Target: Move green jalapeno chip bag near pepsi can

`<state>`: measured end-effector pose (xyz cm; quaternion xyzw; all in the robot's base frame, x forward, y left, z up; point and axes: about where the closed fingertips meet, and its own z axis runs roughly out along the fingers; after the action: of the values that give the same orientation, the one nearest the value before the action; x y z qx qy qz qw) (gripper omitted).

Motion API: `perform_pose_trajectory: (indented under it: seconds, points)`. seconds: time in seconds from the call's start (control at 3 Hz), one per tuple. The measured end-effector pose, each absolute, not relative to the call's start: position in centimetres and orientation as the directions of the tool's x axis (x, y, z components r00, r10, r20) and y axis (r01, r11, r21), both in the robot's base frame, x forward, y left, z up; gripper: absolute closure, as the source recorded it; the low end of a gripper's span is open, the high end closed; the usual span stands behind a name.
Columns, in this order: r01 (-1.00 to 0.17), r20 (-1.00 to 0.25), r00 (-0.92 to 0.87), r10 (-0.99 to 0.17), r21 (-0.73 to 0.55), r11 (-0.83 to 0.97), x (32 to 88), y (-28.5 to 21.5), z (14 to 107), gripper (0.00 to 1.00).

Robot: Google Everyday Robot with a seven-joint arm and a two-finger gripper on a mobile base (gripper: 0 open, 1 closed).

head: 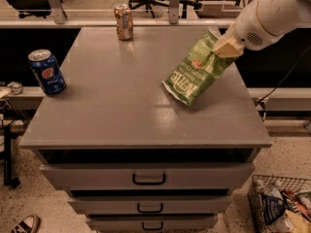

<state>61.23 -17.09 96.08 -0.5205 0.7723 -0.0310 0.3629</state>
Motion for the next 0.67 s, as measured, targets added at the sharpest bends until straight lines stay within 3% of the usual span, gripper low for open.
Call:
perform_pose_trajectory:
  seconds: [0.67]
  points:
    - [-0.767,-0.614,-0.15,-0.775,-0.423,0.483,65.0,-14.8,95.6,1.0]
